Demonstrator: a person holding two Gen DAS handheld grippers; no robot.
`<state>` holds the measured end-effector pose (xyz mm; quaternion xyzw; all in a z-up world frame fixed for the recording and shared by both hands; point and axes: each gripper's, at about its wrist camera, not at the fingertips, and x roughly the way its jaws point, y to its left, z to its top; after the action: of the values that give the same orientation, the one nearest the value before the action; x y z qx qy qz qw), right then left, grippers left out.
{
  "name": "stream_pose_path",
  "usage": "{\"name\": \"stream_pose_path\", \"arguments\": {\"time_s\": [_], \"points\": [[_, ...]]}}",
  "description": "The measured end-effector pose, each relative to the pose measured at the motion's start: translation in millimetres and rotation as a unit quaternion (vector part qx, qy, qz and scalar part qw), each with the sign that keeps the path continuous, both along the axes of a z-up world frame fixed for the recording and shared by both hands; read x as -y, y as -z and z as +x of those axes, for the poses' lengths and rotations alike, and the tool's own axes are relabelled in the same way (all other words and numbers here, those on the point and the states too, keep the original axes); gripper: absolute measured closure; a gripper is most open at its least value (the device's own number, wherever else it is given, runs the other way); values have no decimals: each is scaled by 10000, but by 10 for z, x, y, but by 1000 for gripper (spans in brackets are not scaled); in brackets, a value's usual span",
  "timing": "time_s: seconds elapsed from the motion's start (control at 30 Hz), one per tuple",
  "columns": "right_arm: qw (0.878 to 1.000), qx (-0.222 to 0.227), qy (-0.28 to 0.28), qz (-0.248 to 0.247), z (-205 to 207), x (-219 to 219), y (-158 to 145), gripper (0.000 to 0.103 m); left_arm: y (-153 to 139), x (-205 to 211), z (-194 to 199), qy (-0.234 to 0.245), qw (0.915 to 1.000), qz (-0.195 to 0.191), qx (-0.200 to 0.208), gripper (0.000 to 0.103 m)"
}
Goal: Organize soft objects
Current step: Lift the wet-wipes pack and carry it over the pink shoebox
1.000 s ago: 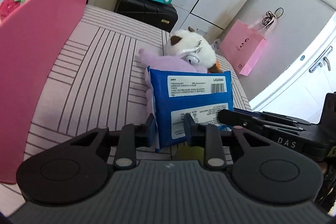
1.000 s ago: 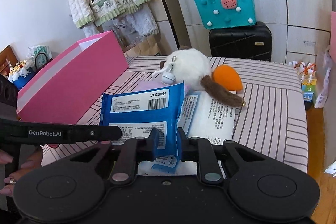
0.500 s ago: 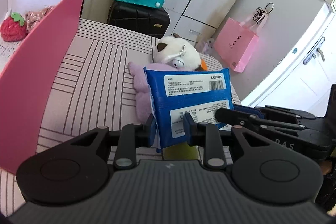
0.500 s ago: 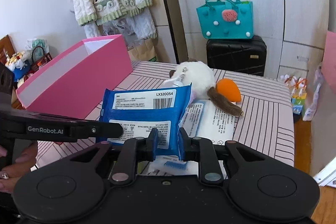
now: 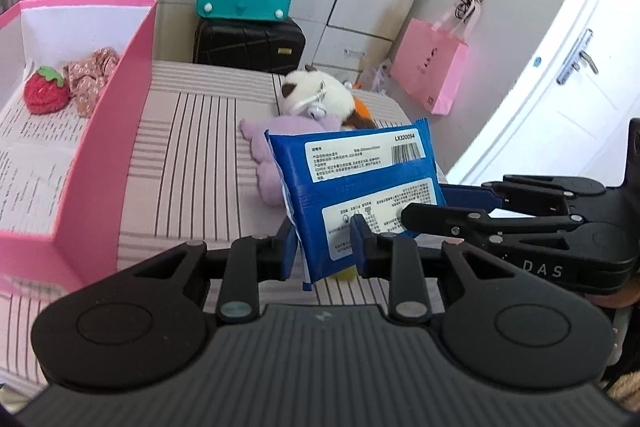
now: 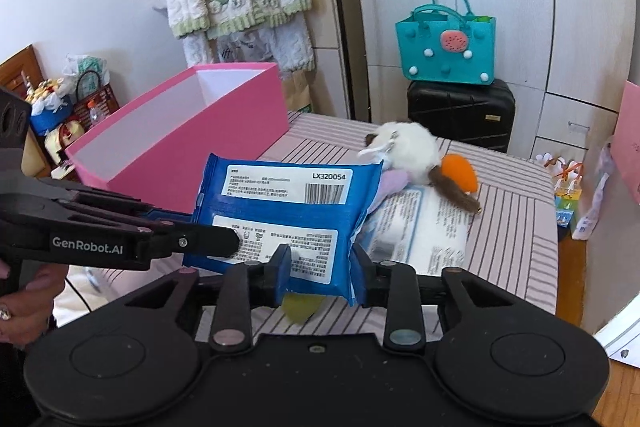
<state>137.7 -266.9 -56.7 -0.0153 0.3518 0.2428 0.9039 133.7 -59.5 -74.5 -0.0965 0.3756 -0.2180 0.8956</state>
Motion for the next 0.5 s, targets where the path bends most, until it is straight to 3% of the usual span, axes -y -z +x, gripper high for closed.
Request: {"name": "stream_pose_path", "arguments": {"time_s": [0.5], "points": [[9984, -322, -440, -136, -473, -376, -145, 53, -81, -404, -429, 352, 9975, -152, -601, 76]]}}
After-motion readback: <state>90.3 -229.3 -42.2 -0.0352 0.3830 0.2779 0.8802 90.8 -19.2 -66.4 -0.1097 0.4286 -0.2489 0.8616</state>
